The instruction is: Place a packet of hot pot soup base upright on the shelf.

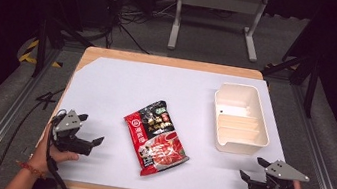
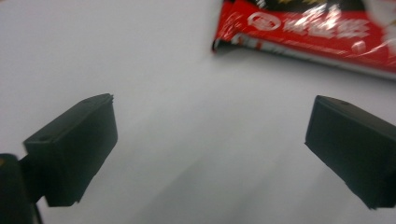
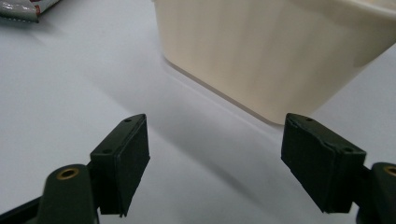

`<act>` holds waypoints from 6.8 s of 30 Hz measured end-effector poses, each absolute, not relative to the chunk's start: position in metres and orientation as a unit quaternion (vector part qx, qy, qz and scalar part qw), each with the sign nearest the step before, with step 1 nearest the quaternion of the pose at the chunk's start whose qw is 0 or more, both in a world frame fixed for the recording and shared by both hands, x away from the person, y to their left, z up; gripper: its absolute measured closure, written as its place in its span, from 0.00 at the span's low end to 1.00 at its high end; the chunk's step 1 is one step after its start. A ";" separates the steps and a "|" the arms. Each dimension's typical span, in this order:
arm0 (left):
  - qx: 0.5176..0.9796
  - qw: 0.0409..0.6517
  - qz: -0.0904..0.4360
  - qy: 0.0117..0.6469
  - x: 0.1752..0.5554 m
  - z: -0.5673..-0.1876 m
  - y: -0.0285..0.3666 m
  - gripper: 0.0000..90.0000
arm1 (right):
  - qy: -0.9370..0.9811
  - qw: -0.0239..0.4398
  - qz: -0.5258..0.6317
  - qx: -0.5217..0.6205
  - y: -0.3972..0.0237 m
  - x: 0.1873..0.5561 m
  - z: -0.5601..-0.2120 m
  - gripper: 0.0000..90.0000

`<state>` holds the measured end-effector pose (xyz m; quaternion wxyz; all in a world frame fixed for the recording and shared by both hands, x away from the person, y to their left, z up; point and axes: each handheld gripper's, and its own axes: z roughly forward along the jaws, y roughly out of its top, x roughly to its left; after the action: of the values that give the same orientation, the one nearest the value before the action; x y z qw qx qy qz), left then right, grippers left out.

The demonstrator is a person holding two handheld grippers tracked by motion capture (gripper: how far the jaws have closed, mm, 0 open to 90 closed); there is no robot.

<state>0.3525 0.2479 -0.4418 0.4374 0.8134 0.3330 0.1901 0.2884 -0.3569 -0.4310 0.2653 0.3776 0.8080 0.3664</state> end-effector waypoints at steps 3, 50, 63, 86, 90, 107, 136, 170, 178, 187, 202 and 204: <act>0.811 0.440 0.181 0.342 0.355 -0.444 0.249 0.06 | 0.810 0.267 0.364 0.374 -0.356 0.289 -0.431 0.26; 0.896 0.368 -0.016 0.248 0.483 -0.445 0.109 0.09 | 0.833 0.250 0.337 0.359 -0.346 0.292 -0.439 0.26; 0.887 0.389 0.003 0.250 0.482 -0.439 0.117 0.86 | 0.838 0.244 0.335 0.356 -0.344 0.293 -0.440 0.26; 0.840 0.485 0.084 0.227 0.445 -0.386 0.122 0.97 | 0.829 0.258 0.333 0.368 -0.351 0.292 -0.439 0.26; 0.828 0.500 0.106 0.231 0.439 -0.374 0.126 0.97 | 0.829 0.258 0.333 0.368 -0.351 0.292 -0.438 0.26; 0.791 0.559 0.128 0.210 0.439 -0.324 0.101 0.97 | 0.820 0.268 0.337 0.378 -0.354 0.293 -0.438 0.25; 0.757 0.611 0.127 0.193 0.491 -0.271 0.020 0.97 | 0.813 0.274 0.352 0.375 -0.356 0.291 -0.435 0.24; 0.745 0.643 0.087 0.156 0.531 -0.265 -0.078 0.97 | 0.815 0.268 0.357 0.370 -0.356 0.290 -0.433 0.24; 0.740 0.646 0.091 0.165 0.539 -0.268 -0.092 0.97 | 0.813 0.270 0.361 0.369 -0.356 0.289 -0.433 0.24; 0.744 0.642 0.092 0.161 0.544 -0.269 -0.112 0.97 | 0.814 0.268 0.361 0.369 -0.356 0.289 -0.432 0.24; 0.751 0.632 0.081 0.173 0.549 -0.286 -0.144 0.97 | 0.814 0.268 0.360 0.368 -0.355 0.288 -0.433 0.24; 0.747 0.637 0.073 0.175 0.550 -0.292 -0.143 0.96 | 0.814 0.268 0.360 0.369 -0.355 0.288 -0.433 0.24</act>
<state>0.5496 -0.1434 -0.2918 0.6369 0.7472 0.1749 0.0734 0.2881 -0.3553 -0.4331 0.2677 0.3689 0.8140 0.3601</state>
